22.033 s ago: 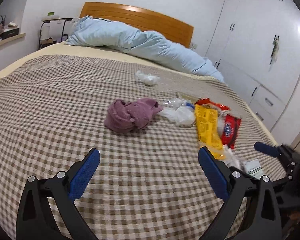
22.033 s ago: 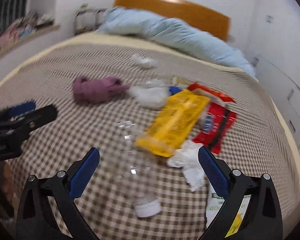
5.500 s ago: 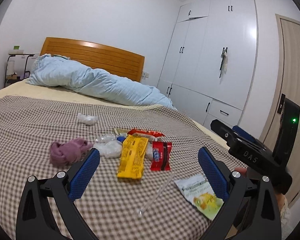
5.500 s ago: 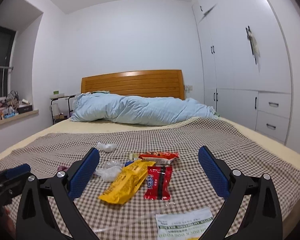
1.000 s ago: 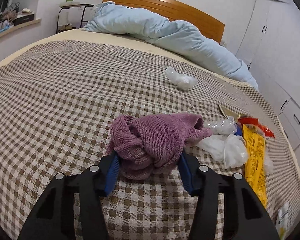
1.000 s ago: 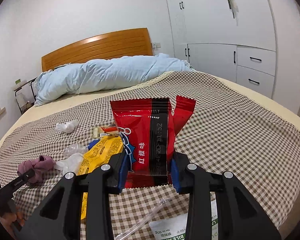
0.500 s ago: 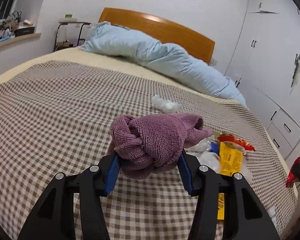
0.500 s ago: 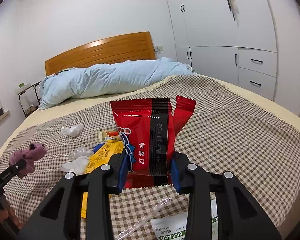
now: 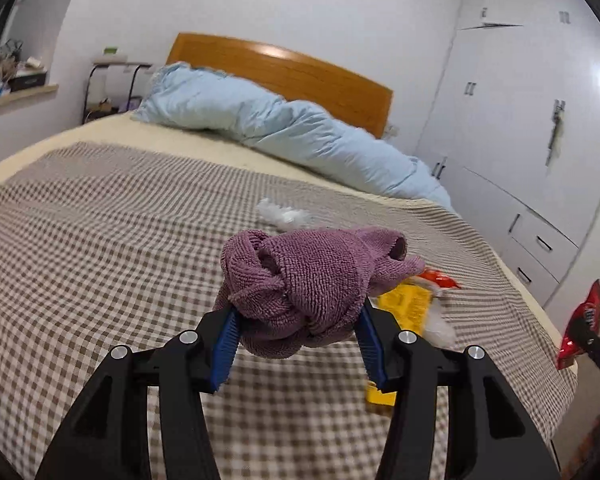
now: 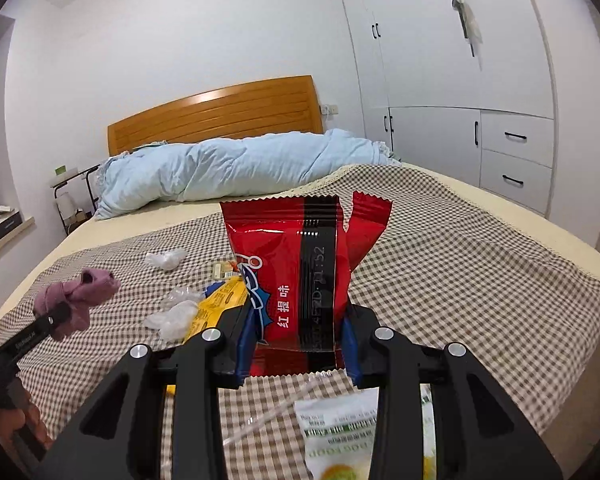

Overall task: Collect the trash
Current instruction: 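Close the left tool on the pink towel while the right tool holds the red packet, then carry the towel and red packet down to the floor trash bag with both tools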

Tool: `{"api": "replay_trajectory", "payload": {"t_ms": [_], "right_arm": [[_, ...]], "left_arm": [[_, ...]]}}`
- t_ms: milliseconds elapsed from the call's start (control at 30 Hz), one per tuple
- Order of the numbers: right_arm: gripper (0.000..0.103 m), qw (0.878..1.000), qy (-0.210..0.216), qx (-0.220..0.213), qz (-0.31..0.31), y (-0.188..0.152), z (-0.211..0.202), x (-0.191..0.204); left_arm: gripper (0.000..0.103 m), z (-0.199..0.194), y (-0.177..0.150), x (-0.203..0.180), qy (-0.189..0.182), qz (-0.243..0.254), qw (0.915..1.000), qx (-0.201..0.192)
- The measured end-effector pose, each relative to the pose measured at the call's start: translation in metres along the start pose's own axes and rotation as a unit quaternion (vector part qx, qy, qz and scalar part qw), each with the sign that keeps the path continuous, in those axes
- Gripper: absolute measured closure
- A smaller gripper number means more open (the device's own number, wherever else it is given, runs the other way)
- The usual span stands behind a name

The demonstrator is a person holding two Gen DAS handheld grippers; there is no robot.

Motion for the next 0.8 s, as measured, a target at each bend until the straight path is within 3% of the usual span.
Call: {"api": "replay_trajectory", "payload": {"t_ms": [200, 800], "right_arm": [[0.068, 1.0, 0.003, 0.015, -0.008, -0.02, -0.021, -0.003], [0.068, 0.996, 0.011, 0.026, -0.086, -0.061, -0.097, 0.013]], "left_arm": [[0.053, -0.044, -0.012, -0.01, -0.029, 0.0, 0.9992, -0.026], [0.053, -0.139, -0.067, -0.011, -0.067, 0.015, 0.9973, -0.028]]}}
Point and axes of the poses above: each gripper's, at about its wrist camera, not at the fingertips, and z roughly the way its jaws point, x to its left, y to its top, the point moved 1 cm from there along z, roughly the way its jaws point, and after that the axes turned 8 degrees about y, right-handed, at the moved point
